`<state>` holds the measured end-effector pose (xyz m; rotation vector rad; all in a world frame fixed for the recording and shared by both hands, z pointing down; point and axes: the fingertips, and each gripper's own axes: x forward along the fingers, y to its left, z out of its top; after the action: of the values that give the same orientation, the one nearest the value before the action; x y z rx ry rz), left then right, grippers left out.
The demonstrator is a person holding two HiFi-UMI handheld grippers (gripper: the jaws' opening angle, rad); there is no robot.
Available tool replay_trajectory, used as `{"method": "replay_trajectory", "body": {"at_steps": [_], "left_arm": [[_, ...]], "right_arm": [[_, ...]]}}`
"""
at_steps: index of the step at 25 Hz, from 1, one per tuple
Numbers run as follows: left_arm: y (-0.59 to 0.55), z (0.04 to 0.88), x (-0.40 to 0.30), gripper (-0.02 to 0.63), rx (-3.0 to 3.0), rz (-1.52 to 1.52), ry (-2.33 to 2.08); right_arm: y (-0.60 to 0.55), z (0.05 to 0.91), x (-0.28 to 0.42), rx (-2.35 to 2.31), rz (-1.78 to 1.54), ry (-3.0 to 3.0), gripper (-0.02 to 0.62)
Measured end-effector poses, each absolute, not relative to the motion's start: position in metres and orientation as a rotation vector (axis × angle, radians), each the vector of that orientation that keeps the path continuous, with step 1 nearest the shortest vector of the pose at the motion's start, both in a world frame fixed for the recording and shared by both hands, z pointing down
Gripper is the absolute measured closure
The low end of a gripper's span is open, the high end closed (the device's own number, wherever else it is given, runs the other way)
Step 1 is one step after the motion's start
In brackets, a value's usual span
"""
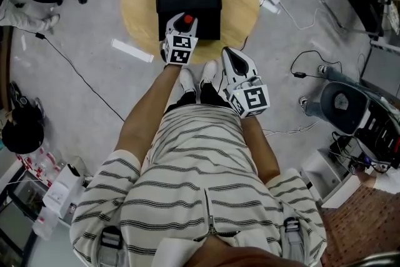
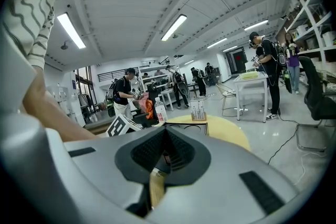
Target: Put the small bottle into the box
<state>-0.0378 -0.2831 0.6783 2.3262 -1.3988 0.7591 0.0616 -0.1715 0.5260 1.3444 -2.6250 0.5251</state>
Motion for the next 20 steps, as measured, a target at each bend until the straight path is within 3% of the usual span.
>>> {"method": "replay_trajectory", "body": {"at_steps": [20], "left_arm": [[-0.272, 0.669, -0.038, 0.437, 2.290, 0.720, -1.384]], "right_arm": [[-0.160, 0.526, 0.054, 1.307, 0.536, -2.634, 0.577]]}}
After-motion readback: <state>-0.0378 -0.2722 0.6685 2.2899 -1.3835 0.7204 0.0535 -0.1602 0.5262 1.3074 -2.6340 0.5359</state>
